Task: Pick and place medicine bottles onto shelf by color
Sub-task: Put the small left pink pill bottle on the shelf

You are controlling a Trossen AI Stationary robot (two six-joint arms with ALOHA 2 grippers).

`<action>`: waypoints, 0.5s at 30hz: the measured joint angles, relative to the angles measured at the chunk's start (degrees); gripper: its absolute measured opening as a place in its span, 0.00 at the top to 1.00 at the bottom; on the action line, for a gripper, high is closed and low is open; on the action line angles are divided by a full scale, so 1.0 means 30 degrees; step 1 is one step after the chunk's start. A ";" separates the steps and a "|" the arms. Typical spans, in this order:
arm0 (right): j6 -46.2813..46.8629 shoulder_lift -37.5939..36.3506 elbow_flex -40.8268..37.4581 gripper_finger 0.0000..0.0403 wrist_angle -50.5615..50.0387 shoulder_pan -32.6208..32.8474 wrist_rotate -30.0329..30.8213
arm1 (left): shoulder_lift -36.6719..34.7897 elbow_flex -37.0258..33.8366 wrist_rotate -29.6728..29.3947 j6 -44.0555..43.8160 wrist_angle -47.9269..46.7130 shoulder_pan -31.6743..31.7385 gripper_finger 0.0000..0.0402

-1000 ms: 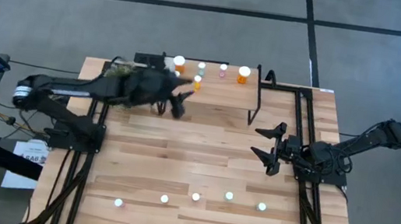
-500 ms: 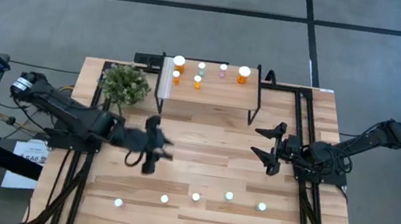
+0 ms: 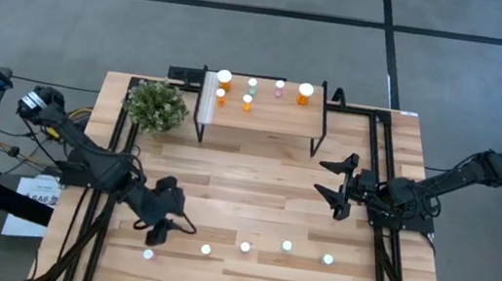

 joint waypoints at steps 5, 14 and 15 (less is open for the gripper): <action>0.0000 0.0001 0.0000 0.14 0.0000 0.0000 0.0000 | 0.0000 0.0000 0.1145 -0.0856 -0.0513 -0.1375 0.60; 0.0042 0.0000 0.0000 0.13 0.0000 0.0000 0.0000 | 0.0000 0.0007 0.1033 -0.3005 -0.1879 -0.3519 0.60; 0.0102 -0.0001 0.0000 0.13 0.0000 0.0000 0.0007 | 0.0000 0.0007 0.1136 -0.3333 -0.2070 -0.3613 0.60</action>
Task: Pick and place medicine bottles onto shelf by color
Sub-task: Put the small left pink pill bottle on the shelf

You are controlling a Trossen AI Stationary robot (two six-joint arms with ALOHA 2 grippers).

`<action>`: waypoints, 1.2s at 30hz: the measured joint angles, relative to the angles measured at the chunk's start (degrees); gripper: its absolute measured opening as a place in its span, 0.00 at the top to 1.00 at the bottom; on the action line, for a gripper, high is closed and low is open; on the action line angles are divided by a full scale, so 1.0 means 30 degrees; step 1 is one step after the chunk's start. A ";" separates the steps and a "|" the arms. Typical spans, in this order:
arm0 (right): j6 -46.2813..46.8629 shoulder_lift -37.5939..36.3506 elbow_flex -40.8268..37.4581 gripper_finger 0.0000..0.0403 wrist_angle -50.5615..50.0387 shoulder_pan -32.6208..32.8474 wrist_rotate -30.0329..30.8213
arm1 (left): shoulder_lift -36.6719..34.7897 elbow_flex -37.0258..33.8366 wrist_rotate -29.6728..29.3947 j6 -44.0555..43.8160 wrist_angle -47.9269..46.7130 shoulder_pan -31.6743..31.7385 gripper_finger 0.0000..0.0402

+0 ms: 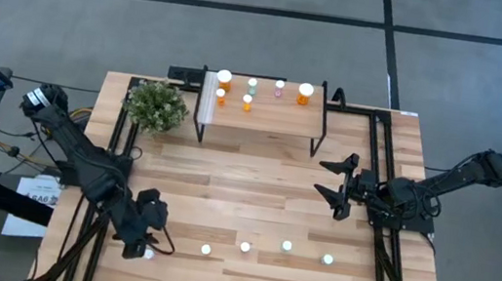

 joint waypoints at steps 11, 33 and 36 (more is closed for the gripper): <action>0.0172 -0.0004 0.0000 0.13 0.0007 -0.0035 0.0000 | 0.0007 0.0007 0.0205 -0.0961 -0.0404 -0.0619 0.60; 0.0371 0.0002 0.0000 0.13 0.0415 -0.0029 0.0000 | 0.5336 0.4262 0.2593 -0.1197 -0.3769 -0.0907 0.53; 0.0407 -0.0003 0.0000 0.13 0.0420 -0.0022 0.0000 | 0.5362 0.4169 0.2567 -0.1688 -0.3772 -0.1153 0.46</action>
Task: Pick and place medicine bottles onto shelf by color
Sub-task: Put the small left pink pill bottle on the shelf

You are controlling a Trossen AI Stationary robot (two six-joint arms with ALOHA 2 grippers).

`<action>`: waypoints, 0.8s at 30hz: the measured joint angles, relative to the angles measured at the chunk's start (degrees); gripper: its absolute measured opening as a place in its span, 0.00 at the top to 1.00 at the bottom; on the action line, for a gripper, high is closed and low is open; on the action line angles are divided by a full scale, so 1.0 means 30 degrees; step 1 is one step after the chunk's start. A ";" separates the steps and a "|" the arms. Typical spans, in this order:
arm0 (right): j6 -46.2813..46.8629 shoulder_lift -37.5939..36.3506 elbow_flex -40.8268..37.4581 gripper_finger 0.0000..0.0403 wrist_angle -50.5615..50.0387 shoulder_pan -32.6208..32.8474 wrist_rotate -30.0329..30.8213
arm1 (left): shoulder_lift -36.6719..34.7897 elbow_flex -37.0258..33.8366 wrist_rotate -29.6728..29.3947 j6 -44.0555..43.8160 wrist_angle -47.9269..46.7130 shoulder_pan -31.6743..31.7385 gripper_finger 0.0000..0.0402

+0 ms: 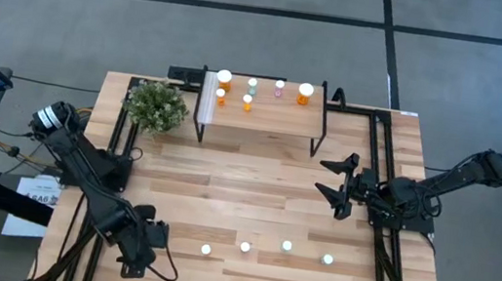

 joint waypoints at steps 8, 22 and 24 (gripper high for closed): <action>0.0008 0.0003 0.0000 0.13 -0.0003 0.0000 -0.0007 | -0.0007 -0.1165 -0.1465 -0.0509 0.1902 -0.1118 0.35; -0.0044 -0.0002 0.0000 0.13 -0.0005 0.0000 -0.0015 | 0.2493 -0.1276 -0.0824 0.0170 0.2160 -0.1528 0.35; -0.0044 0.0005 0.0000 0.13 -0.0012 0.0000 -0.0015 | 0.2781 -0.1276 -0.0705 0.0151 0.2206 -0.1528 0.35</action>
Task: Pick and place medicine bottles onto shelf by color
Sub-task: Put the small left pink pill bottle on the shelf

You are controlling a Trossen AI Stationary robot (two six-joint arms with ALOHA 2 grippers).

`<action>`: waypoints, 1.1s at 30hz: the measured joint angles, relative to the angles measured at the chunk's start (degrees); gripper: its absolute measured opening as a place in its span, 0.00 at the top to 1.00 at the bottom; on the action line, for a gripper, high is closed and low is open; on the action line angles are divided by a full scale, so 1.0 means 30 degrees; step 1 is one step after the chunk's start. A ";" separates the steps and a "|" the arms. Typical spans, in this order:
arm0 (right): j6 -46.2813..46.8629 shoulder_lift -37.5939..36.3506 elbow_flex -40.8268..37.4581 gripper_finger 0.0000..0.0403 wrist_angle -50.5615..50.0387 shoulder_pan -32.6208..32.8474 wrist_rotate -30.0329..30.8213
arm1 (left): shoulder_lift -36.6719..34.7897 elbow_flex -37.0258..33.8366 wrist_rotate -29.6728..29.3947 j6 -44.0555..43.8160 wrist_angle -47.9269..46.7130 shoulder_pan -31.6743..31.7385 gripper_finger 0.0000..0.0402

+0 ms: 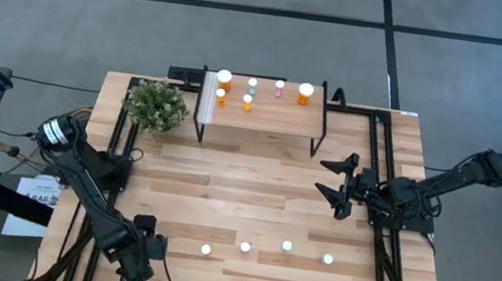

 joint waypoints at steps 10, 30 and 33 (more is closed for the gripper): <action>0.0001 -0.0007 0.0000 0.14 0.0007 0.0000 0.0000 | -0.0165 0.0007 -0.0580 0.0376 0.0065 0.0083 0.53; 0.0003 0.0000 0.0000 0.14 0.0015 0.0000 0.0000 | -0.4318 0.3898 -0.3383 0.6716 -0.6310 0.6746 0.70; 0.0009 0.0000 0.0000 0.13 0.0096 0.0000 0.0000 | -0.5225 0.5675 -0.6108 0.7890 -0.8137 0.9303 0.69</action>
